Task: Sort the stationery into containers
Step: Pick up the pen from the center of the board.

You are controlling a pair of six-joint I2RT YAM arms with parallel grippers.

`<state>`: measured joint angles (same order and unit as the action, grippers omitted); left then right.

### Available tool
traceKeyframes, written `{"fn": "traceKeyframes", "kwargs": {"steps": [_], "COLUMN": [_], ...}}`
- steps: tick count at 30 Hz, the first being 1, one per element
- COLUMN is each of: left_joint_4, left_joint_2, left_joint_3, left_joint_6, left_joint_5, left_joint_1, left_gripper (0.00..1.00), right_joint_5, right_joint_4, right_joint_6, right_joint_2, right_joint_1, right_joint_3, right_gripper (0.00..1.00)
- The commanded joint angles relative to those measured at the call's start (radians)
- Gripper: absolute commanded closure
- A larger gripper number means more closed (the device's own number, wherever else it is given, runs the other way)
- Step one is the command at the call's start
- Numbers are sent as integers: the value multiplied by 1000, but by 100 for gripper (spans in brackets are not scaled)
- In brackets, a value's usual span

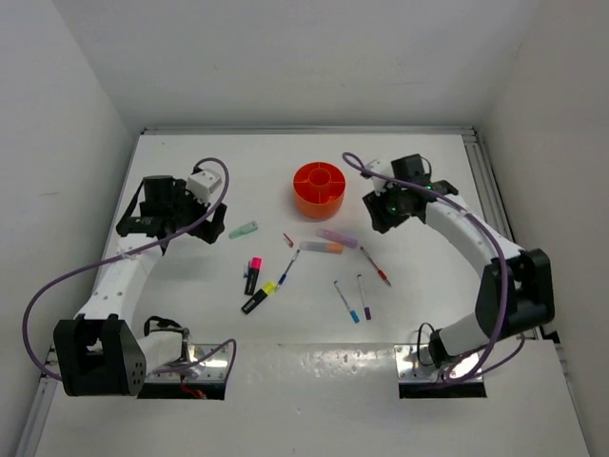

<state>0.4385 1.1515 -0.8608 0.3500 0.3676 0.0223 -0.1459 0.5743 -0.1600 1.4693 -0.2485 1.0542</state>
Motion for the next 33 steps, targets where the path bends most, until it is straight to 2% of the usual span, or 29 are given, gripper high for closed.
{"fn": "traceKeyframes", "kwargs": {"steps": [1,6,9,10,15,19,25,33], "left_joint_4": [-46,-31,-15,-14,-40,-46,-26,-24], "left_joint_2": [-33,-33,-36,-38,-36,-12,-19,-29], "left_joint_3": [-26,-43,-46,-44,-18,-29,-53,-44], "left_joint_6": [-34,-39,-17,-19,-45,-85,-111,-132], "left_joint_5": [57,100,123,119,90,79,37,7], "left_joint_1": [-7,-5,-5,-5,-5,-4,-2,-2], "left_gripper": [6,5,5,5,5,5,5,4], "right_joint_5": [38,45,39,37,88,31,-11,95], "right_joint_4": [-53,-80,-50,-36,-7,51,21,-10], "right_joint_6": [-52,-107,-113,-90,58,143,252,356], "right_joint_2": [91,230,234,218,74,-1,2,86], "right_joint_1": [-95,-173,-212,-225,-337,-399,-515,-650], "right_joint_3": [78,144,162,149,8,-72,-157,-168], "right_gripper": [48,46,49,53,57,59,57,61]}}
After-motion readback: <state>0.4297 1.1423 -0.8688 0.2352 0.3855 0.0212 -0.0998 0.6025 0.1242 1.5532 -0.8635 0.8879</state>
